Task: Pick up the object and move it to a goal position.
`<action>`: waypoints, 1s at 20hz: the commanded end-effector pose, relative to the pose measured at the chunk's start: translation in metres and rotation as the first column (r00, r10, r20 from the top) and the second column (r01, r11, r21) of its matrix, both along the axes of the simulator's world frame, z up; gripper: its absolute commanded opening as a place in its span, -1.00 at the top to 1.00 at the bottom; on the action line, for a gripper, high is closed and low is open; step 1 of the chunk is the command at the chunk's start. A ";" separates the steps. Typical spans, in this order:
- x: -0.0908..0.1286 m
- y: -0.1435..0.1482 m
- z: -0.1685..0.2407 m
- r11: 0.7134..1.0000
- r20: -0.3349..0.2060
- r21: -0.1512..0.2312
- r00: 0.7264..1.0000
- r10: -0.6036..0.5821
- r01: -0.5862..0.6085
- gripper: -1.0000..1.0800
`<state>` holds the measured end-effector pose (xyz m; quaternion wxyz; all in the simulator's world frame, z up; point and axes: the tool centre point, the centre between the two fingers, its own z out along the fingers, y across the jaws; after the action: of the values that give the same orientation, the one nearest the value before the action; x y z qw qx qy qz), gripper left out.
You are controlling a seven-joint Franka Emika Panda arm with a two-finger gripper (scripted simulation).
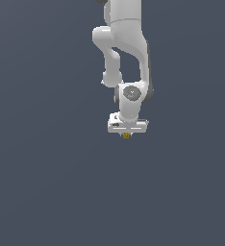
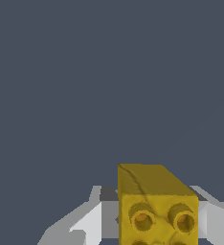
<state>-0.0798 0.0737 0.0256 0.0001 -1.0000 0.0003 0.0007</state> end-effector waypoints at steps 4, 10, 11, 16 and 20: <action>0.001 -0.005 0.017 1.000 0.001 0.000 1.000 0.000 0.000 1.00; 0.001 -0.014 0.054 1.000 0.001 0.000 1.000 0.000 0.000 1.00; 0.001 -0.017 0.062 1.000 0.001 0.000 1.000 0.000 0.000 1.00; 0.003 -0.029 0.110 1.000 0.001 0.000 1.000 0.000 0.000 1.00; 0.004 -0.040 0.153 1.000 0.001 0.001 1.000 0.000 0.000 1.00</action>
<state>-0.0760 0.0379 0.1619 0.0003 -1.0000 0.0003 0.0002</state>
